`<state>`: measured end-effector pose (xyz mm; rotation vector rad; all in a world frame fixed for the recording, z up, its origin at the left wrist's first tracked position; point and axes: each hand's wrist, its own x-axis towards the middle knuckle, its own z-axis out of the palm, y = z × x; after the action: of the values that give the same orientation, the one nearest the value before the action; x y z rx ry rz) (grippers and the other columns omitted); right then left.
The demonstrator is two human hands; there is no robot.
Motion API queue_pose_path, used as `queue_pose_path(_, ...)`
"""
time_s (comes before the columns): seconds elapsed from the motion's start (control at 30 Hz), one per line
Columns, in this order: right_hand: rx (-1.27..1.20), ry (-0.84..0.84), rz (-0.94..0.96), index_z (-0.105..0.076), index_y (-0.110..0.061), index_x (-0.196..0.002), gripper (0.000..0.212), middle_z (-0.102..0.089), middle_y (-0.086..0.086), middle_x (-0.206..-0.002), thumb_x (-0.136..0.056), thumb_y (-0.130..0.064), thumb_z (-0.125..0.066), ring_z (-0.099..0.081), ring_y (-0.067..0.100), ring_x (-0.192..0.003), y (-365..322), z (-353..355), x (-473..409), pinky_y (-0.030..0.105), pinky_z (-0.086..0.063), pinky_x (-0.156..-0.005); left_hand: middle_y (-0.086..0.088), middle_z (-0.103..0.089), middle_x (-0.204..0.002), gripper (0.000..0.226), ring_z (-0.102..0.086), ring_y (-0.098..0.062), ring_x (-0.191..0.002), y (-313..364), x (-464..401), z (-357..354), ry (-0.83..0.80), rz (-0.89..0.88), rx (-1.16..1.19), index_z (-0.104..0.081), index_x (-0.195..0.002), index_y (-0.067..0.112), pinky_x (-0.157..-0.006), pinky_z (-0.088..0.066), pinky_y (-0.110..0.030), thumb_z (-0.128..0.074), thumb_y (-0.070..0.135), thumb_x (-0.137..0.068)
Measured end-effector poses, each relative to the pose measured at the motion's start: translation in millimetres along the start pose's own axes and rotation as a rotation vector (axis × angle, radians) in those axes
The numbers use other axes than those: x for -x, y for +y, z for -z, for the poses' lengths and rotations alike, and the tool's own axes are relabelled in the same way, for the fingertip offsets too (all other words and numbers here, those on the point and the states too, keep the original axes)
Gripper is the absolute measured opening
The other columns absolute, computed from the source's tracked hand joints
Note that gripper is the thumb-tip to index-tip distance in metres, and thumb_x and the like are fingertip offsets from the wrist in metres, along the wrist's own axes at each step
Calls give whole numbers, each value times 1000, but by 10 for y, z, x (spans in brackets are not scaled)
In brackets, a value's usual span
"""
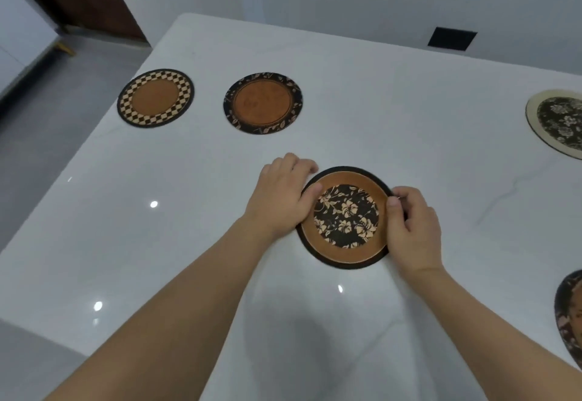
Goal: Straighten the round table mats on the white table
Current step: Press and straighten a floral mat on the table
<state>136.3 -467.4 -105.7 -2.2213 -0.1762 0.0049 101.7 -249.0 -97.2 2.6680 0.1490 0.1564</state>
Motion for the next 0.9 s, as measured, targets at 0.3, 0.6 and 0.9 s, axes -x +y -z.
queue_pose_path(0.3, -382, -96, -313, -62, -22, -91, 15, -71, -2, -80, -97, -27, -50, -68, 14, -73, -527, -179, 473, 27, -54, -63, 4, -64, -82, 24, -59, -12, -78, -178, 614, 410, -128, 446, 532, -57, -78, 21, -66, -41, -29, -50, 33, -97)
queue_pose_path(0.6, 25, -394, 41, -59, -30, -89, 14, -66, -13, -75, -95, -34, -48, -61, 1, -73, -840, -656, 1212, 23, -44, -69, 3, -61, -71, 37, -55, -13, -67, -924, 1526, 885, -129, 485, 307, -55, -73, 12, -61, -38, -31, -42, 34, -100)
queue_pose_path(0.9, 416, -259, 304, -60, -24, -91, 19, -57, -5, -87, -95, -29, -42, -48, 19, -84, -826, -938, 1655, 34, -29, -79, 5, -56, -73, 30, -48, -18, -71, -1197, 2091, 664, 162, 229, -81, -59, -80, 19, -75, -35, -37, -41, 37, -96)
